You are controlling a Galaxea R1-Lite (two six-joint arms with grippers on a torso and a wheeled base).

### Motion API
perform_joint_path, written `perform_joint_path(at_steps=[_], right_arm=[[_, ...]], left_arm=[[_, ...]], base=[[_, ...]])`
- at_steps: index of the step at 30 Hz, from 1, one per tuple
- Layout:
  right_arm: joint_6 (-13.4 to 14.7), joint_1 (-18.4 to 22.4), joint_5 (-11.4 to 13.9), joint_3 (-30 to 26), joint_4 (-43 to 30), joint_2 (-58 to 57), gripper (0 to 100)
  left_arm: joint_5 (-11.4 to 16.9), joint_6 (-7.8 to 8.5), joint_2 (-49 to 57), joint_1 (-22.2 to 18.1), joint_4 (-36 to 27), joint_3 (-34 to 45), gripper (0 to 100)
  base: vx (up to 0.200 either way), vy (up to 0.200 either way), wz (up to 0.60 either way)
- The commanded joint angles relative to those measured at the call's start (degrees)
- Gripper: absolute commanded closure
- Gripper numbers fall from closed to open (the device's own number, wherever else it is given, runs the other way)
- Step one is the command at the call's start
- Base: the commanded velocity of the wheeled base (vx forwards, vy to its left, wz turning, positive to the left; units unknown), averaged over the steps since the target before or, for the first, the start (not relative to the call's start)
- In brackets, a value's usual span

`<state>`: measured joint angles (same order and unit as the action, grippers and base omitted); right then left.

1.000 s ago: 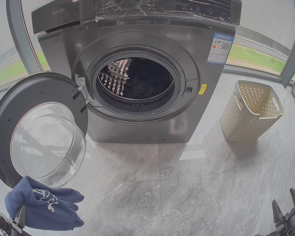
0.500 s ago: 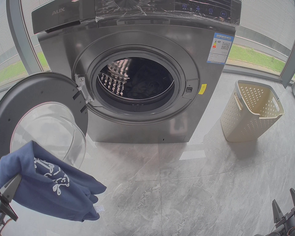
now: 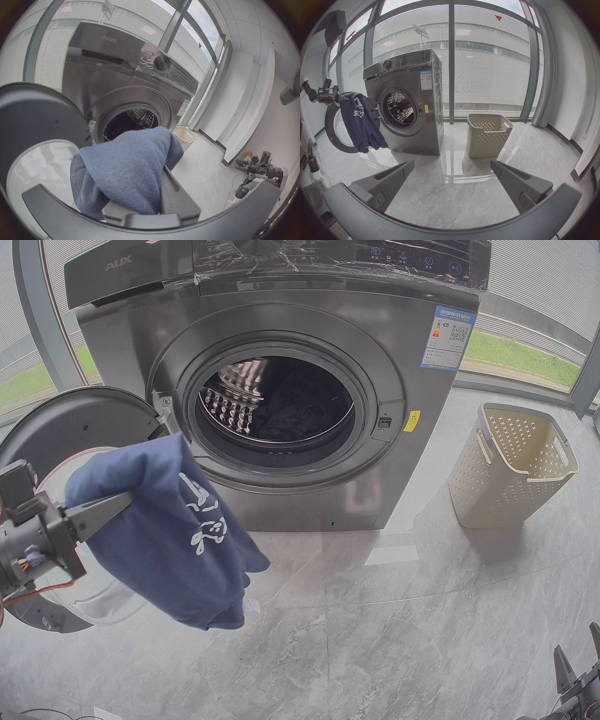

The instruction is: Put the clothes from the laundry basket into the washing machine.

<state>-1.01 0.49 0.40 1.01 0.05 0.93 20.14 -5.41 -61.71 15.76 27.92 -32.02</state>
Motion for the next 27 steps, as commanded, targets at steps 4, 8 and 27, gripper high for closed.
perform_joint_path(at_steps=[4, 8, 27], right_arm=[[0.13, -0.14, 0.04, -1.01, 0.04, -0.93, 0], [-0.04, -0.14, 0.04, -1.01, 0.04, -0.93, 0], [1.71, -0.58, 0.56, 8.04, 4.79, 0.57, 0]], left_arm=[[-1.59, -0.65, -19.85, 6.56, 6.98, -10.51, 100], [-3.62, -0.74, -24.42, 8.76, 9.0, -13.59, 100], [-12.76, -5.22, -33.13, 18.34, 19.63, -19.39, 100]], base=[[0.0, 0.0, 0.0], [0.0, 0.0, 0.0], [0.0, 0.0, 0.0]])
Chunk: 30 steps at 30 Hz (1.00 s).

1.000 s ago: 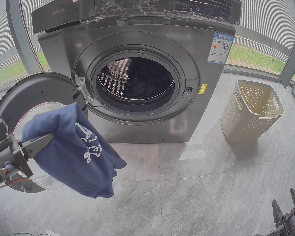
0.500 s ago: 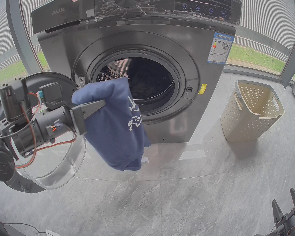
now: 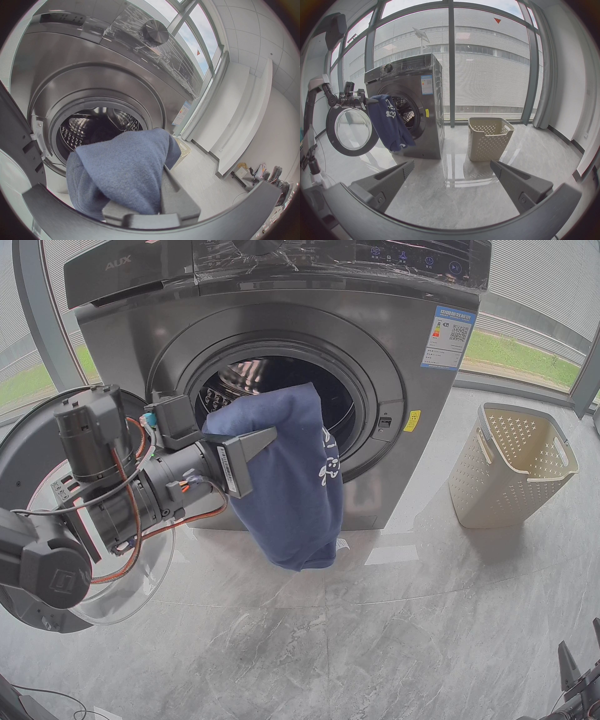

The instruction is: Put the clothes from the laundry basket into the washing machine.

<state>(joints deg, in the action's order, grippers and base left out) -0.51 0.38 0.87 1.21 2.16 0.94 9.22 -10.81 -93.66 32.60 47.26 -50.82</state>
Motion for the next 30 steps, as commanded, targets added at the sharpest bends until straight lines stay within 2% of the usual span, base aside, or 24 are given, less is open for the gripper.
perform_joint_path(at_steps=[1, 3, 5, 6, 7, 8, 13, 15, 17, 24, 26, 30], right_arm=[[1.65, -0.82, 0.45, 9.16, 2.59, 3.02, 0], [2.62, -2.22, 1.95, 9.69, 3.47, 9.52, 0], [5.26, -4.86, 3.53, 10.39, 4.7, 16.82, 0], [5.26, -4.86, 3.53, 10.39, 4.7, 16.82, 0], [7.98, -7.76, 4.5, 12.59, 7.51, 24.02, 0], [8.6, -9.08, 4.67, 13.73, 9.0, 27.98, 0], [8.95, -17.69, 4.76, 19.1, 19.29, 46.61, 0], [9.21, -23.32, 4.67, 20.33, 23.33, 53.64, 0], [9.48, -26.75, 4.58, 21.91, 25.7, 59.53, 0], [9.65, -28.15, 4.5, 29.12, 31.59, 76.23, 0], [10.36, -28.24, 4.58, 30.96, 32.38, 79.22, 0], [13.52, -29.65, 4.58, 35.62, 32.73, 85.02, 0]], left_arm=[[-2.18, 0.18, -1.88, 1.24, 0.37, -1.21, 100], [-2.54, 0.27, -3.72, 1.06, 0.9, -2.44, 100], [-3.33, 0.18, -4.69, 1.06, 2.66, -2.97, 100], [-3.33, 0.18, -4.69, 1.06, 2.66, -2.97, 100], [-5.09, 0.09, -5.48, 1.42, 4.33, -3.76, 100], [-5.79, 0.18, -5.92, 1.5, 4.94, -4.37, 100], [-6.67, -0.09, -6.1, 1.59, 5.21, -6.66, 100], [-6.84, -0.09, -6.1, 1.77, 5.21, -7.1, 100], [-6.76, -0.09, -6.1, 1.77, 5.3, -7.1, 100], [-6.67, -0.17, -5.48, 2.12, 5.47, -7.54, 100], [-6.67, -0.17, -5.57, 2.38, 5.47, -7.8, 100], [-6.67, -0.26, -5.92, 2.38, 5.56, -8.33, 100]], base=[[0.0, 0.0, 0.0], [0.0, 0.0, 0.0], [0.0, 0.0, 0.0], [0.0, 0.0, 0.0], [0.0, 0.0, 0.0], [0.0, 0.0, 0.0], [0.0, 0.0, 0.0], [0.0, 0.0, 0.0], [0.0, 0.0, 0.0], [0.0, 0.0, 0.0], [0.0, 0.0, 0.0], [0.0, 0.0, 0.0]])
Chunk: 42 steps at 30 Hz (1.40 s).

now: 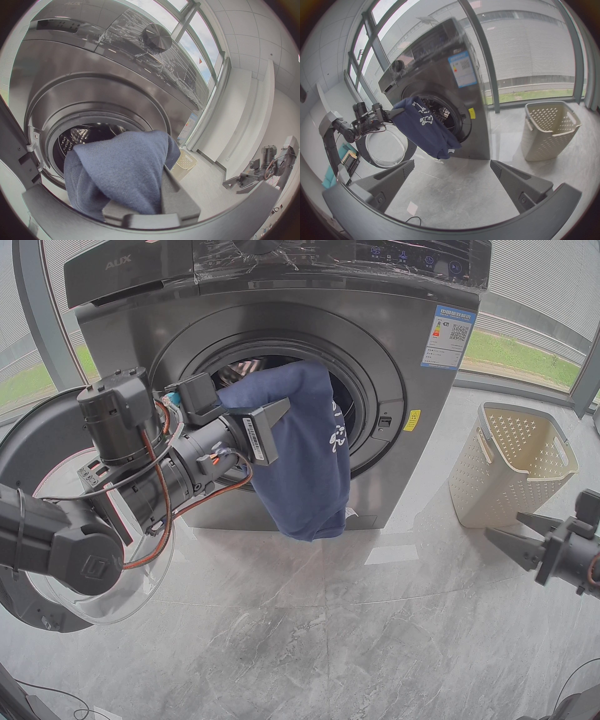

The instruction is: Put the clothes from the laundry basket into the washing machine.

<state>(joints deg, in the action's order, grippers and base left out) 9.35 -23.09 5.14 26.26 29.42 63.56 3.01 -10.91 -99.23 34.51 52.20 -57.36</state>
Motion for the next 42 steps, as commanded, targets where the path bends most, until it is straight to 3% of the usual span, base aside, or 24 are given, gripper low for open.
perform_joint_path(at_steps=[1, 13, 17, 24, 42], right_arm=[[3.92, -6.44, 0.3, 11.27, 5.48, 23.36, 0], [4.1, -9.61, -0.49, 17.16, 5.74, 30.48, 0], [4.18, -11.36, -2.24, 18.74, 6.09, 33.29, 0], [3.92, -13.03, -3.56, 19.62, 13.65, 39.18, 0], [4.1, -14.18, -3.65, 27.35, 16.29, 50.96, 0]], left_arm=[[-0.46, -0.16, -0.44, 0.47, 0.62, -1.79, 100], [-0.55, -0.16, -0.08, 0.82, 0.53, -1.88, 100], [-0.55, -0.16, -0.44, 0.82, 0.97, -1.79, 100], [-0.64, -0.16, -0.52, 0.82, 1.33, -1.88, 100], [-0.64, -0.25, 0.09, 0.82, 1.59, -1.35, 100]], base=[[0.0, 0.0, 0.0], [0.0, 0.0, 0.0], [0.0, 0.0, 0.0], [0.0, 0.0, 0.0], [0.0, 0.0, 0.0]])
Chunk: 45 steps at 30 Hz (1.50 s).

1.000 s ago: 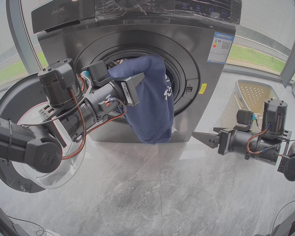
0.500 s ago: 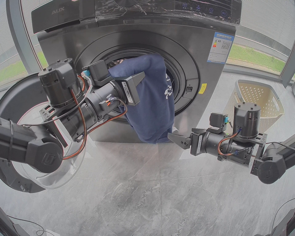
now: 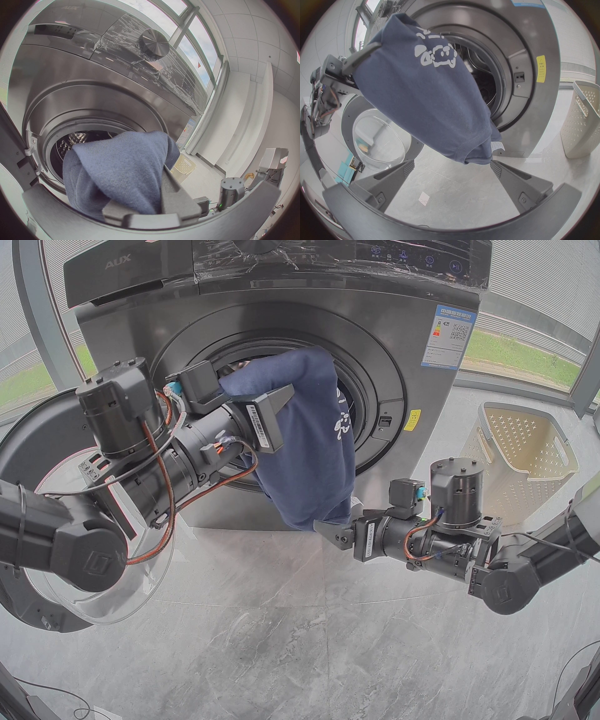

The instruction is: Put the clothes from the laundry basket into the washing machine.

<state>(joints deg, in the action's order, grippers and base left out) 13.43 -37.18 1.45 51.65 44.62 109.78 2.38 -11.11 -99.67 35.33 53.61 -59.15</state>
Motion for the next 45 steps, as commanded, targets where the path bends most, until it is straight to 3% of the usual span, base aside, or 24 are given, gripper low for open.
perform_joint_path(at_steps=[1, 18, 31, 41, 42, 45], right_arm=[[0.01, -0.08, 0.04, 2.75, 1.96, 5.98, 0], [-0.07, 1.85, -0.04, 10.31, 4.16, 14.68, 0], [-0.16, 4.4, -0.04, 13.74, 7.06, 18.37, 0], [-0.34, 3.61, 0.57, 13.74, 10.75, 18.98, 0], [-0.43, 3.52, 0.66, 13.56, 10.93, 19.07, 100], [-0.43, 3.43, 0.75, 13.21, 11.9, 19.25, 100]], left_arm=[[0.0, -0.06, 0.53, 0.0, 0.44, 0.53, 100], [0.0, -0.06, 0.53, 0.0, 1.14, 0.79, 100], [0.0, -0.06, 0.71, 0.09, 1.14, 1.14, 100], [-0.09, -0.06, 0.62, 1.15, 1.14, 1.23, 100], [-0.09, -0.06, 0.62, 1.15, 1.14, 1.32, 100], [-0.09, -0.06, 0.62, 0.79, 1.14, 1.4, 100]], base=[[0.0, 0.0, 0.0], [0.0, 0.0, 0.0], [0.0, 0.0, 0.0], [0.0, 0.0, 0.0], [0.0, 0.0, 0.0], [0.0, 0.0, 0.0]])
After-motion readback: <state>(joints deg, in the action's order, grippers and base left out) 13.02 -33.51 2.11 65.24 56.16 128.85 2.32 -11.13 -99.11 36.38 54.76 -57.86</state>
